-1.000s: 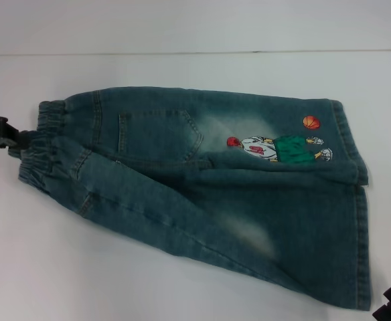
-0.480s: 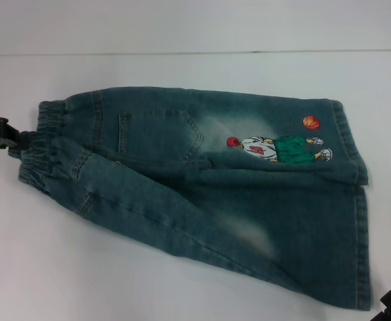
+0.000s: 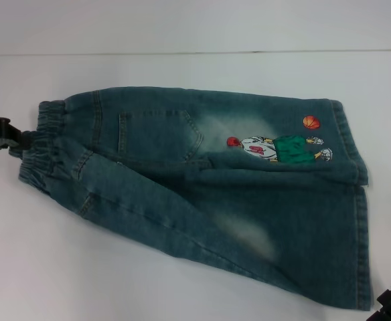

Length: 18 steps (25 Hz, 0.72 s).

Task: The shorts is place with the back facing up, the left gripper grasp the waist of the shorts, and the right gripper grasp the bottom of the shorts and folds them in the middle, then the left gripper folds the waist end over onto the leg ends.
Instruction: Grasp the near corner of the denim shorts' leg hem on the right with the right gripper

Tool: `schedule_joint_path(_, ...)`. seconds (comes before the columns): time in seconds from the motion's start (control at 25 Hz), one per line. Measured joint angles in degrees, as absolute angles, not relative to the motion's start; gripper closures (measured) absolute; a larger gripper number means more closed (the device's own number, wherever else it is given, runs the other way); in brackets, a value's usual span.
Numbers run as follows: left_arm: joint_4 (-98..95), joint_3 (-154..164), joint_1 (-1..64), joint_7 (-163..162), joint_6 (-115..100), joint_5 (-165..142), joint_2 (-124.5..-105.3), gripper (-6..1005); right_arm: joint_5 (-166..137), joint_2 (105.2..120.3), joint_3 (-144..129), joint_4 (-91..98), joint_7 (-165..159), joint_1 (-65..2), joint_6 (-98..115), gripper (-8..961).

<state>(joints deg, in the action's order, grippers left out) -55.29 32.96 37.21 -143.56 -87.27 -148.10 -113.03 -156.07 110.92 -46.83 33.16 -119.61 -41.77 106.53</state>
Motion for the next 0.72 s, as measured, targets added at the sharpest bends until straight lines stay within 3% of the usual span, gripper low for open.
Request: schedule_joint_path(0.72, -55.37, 32.96, 37.21, -143.19, -87.15, -148.00, -113.23, 913, -156.61, 111.53, -48.04, 32.28, -120.50, -42.84, 105.43, 86)
